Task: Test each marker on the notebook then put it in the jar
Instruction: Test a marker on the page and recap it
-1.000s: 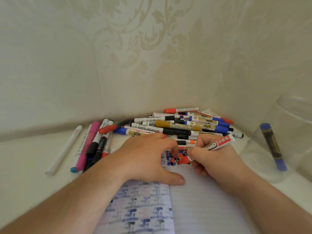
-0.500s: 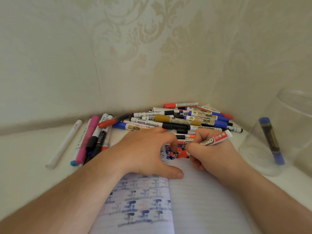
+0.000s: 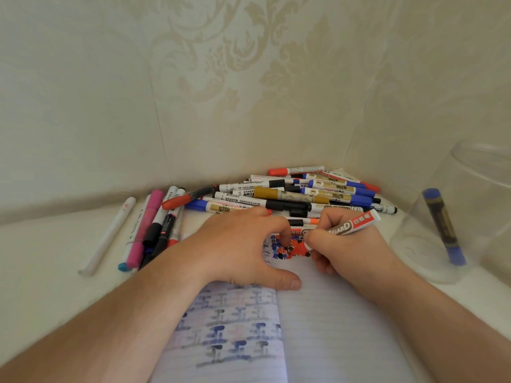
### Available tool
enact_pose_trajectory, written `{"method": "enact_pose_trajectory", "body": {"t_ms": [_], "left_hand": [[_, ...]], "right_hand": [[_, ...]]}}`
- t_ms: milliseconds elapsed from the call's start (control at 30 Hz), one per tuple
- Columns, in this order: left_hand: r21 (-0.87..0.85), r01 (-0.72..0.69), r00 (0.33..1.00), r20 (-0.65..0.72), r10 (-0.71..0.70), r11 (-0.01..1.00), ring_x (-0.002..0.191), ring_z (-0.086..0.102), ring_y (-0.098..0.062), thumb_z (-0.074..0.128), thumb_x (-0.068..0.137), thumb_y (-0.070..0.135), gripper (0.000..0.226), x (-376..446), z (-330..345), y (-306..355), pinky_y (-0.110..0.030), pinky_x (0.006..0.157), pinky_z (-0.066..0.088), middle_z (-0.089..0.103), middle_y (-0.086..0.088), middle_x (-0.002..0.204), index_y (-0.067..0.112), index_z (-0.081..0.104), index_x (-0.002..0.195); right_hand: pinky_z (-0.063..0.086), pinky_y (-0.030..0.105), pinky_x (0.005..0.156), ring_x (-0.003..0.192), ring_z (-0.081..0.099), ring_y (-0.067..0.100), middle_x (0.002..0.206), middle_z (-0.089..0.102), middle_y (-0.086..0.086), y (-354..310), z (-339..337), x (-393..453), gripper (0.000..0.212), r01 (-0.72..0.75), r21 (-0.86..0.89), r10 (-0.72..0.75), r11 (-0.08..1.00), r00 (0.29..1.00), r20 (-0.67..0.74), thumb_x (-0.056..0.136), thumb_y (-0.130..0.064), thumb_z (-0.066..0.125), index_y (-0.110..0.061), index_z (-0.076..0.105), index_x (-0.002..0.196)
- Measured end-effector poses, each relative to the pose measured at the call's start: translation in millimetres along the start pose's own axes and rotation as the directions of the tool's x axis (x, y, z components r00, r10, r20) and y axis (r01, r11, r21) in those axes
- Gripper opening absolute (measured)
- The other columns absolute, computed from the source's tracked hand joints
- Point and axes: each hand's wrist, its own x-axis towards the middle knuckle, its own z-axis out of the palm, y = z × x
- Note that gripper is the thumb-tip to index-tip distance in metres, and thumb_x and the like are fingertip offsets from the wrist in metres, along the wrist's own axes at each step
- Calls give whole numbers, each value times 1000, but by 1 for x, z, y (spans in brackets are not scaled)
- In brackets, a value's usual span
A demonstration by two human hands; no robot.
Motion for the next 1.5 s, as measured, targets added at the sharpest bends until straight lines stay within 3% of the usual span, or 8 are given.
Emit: {"method": "enact_pose_trajectory", "body": {"t_ms": [600,667,733,833,933,1133,1300,1500], "left_hand": [[-16,-2,1000,18,2,1000,107,53,-4,61,63,93,74,-4,-4,4,-39,91,50,49,27,115,57,41,125],[-133,-4,1000,-11,3,991,96,55,1,69,74,78,71,-6,-5,4,-35,83,51,52,27,107,53,33,129],[-371,-5,997,-72,-23,929,85,59,-2,67,94,49,49,-5,-5,1,-34,80,52,59,19,101,45,29,124],[-528,-44,981,-183,-63,848,103,61,2,47,108,22,28,-2,-6,-7,-30,96,48,65,28,107,38,27,119],[-585,-63,982,-183,-56,808,114,60,6,47,109,20,24,-2,-6,-6,-28,105,44,68,31,112,34,30,119],[-609,-109,982,-187,-9,786,111,64,4,50,108,19,16,-2,-3,-3,-34,105,50,71,23,106,34,45,108],[-587,-131,976,-218,0,799,107,66,-2,51,107,21,17,0,-1,-4,-44,103,51,71,20,101,38,49,107],[-544,-119,977,-212,1,830,104,65,1,52,107,24,18,0,-1,-6,-39,99,52,71,21,102,41,49,106]], "right_hand": [[40,25,43,45,53,15,55,63,9,4,0,2,32,16,37,-18,999,999,30,85,-4,68,-19,56,59],[32,25,42,44,43,17,51,54,9,4,-3,4,36,35,171,-34,985,999,-10,84,-3,69,-20,53,57],[24,23,43,42,30,16,50,40,8,3,-10,7,34,78,395,-62,915,997,-52,88,3,66,-16,51,64],[20,22,42,45,21,14,54,32,9,1,-19,7,33,105,620,-96,777,994,-47,95,9,57,-15,49,72],[24,24,42,49,28,17,58,41,9,-2,-17,5,29,93,660,-96,746,995,-32,90,1,66,-16,54,69],[35,23,42,50,44,15,61,53,7,-4,-14,3,16,87,652,-100,753,995,-17,73,-16,76,-15,60,73],[38,22,42,49,46,15,61,53,9,-4,-11,4,20,52,635,-68,771,998,2,86,-6,73,-15,64,70],[37,24,43,50,44,17,62,52,10,-4,-13,4,26,49,631,-61,774,998,-2,94,-1,68,-15,63,72]]}}
